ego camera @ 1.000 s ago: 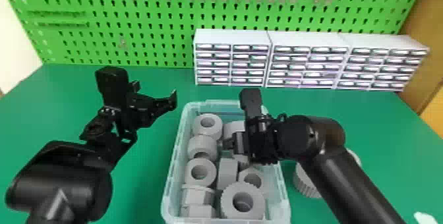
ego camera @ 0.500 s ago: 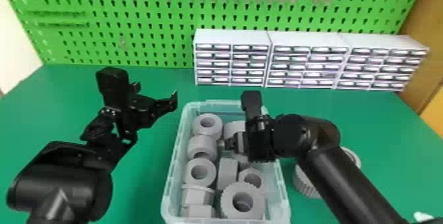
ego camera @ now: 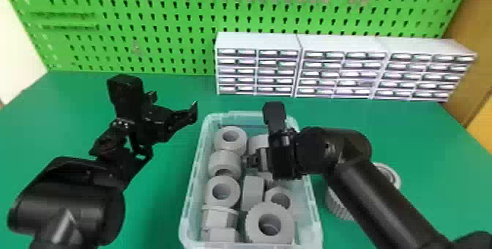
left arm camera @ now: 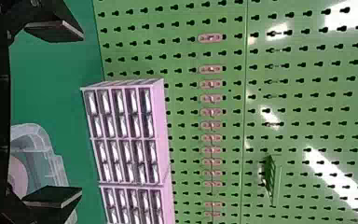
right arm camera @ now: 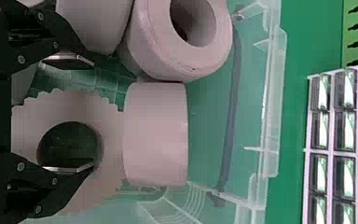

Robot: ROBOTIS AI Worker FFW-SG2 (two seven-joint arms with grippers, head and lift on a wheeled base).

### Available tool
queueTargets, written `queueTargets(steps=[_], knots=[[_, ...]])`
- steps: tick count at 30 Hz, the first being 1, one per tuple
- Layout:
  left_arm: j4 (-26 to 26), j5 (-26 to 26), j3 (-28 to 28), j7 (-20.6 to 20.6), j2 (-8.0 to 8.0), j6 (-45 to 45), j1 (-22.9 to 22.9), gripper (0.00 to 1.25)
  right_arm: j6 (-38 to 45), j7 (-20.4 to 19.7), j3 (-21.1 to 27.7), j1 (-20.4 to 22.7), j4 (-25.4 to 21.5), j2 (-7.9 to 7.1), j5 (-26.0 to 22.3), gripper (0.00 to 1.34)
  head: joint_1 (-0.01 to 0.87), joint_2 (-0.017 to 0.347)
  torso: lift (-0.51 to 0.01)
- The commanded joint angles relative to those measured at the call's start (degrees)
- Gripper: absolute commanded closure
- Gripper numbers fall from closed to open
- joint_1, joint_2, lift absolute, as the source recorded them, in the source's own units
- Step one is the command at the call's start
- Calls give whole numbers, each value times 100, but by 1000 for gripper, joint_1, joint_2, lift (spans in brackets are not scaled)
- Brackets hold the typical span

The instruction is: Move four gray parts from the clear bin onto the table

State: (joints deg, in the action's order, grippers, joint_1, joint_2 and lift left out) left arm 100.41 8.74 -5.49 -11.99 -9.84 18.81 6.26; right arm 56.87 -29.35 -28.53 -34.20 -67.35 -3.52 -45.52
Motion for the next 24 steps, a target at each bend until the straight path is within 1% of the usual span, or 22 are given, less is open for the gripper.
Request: queueTargets(steps=[1, 9, 24], knots=[[-4, 5, 4, -5, 0, 0, -2, 121, 0, 44, -65, 1, 47, 0, 87, 515, 678, 34, -50], [-4, 5, 4, -14, 0, 0, 7, 122, 70, 96, -188, -122, 223, 0, 123, 513, 678, 34, -50], [-13, 5, 13, -23, 0, 0, 7, 122, 96, 167, -179, -166, 451, 0, 254, 515, 678, 34, -50]])
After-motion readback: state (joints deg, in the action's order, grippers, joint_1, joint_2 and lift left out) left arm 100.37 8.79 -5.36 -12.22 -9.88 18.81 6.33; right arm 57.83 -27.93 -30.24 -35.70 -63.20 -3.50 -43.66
